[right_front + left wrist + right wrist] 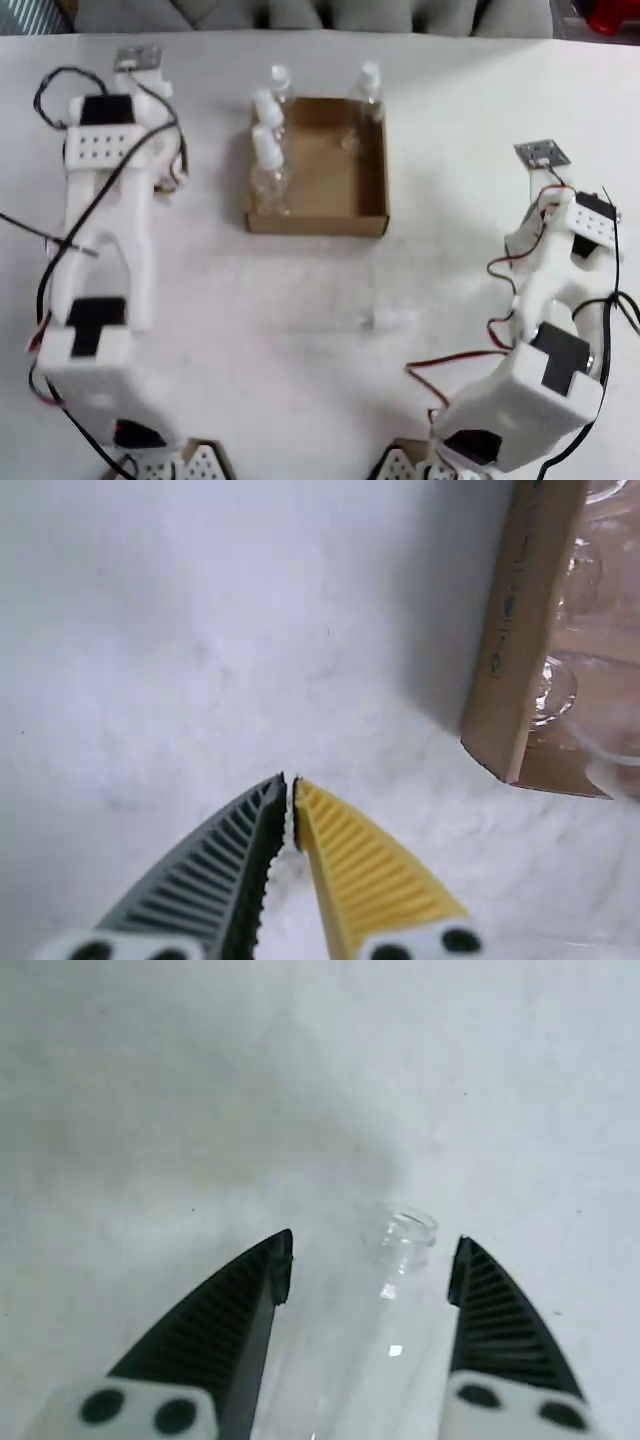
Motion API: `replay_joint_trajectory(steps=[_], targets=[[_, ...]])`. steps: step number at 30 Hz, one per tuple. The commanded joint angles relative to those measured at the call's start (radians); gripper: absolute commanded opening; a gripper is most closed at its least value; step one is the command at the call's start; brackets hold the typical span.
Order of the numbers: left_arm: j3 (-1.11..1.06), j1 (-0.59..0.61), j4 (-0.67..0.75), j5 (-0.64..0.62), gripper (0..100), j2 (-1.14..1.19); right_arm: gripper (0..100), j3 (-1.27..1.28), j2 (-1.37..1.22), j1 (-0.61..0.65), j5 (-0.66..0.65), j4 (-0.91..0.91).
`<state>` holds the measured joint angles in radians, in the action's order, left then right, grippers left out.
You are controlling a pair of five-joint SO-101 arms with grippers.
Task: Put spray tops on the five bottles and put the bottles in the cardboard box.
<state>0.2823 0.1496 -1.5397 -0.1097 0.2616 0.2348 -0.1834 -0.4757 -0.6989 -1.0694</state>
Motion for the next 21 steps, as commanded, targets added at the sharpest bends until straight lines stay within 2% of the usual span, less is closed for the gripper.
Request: replay_joint_trajectory(steps=[1,3,9,14,21], targets=[[-0.361,-0.073,0.238,0.014,2,-0.283,29.0,-0.038,0.021,0.031,0.002,0.004],[-0.512,-0.116,0.333,0.014,2,-0.389,29.0,-0.075,0.038,0.031,0.002,-0.045],[-0.835,-0.214,0.554,0.014,2,-0.602,19.8,-0.186,0.117,0.013,0.051,-0.246],[-1.000,-0.257,0.720,0.026,2,-0.628,20.7,-0.186,0.205,-0.015,0.107,-0.381],[-1.208,-0.257,1.060,0.149,2,-0.628,24.3,-0.133,0.358,-0.087,0.181,-0.501]])
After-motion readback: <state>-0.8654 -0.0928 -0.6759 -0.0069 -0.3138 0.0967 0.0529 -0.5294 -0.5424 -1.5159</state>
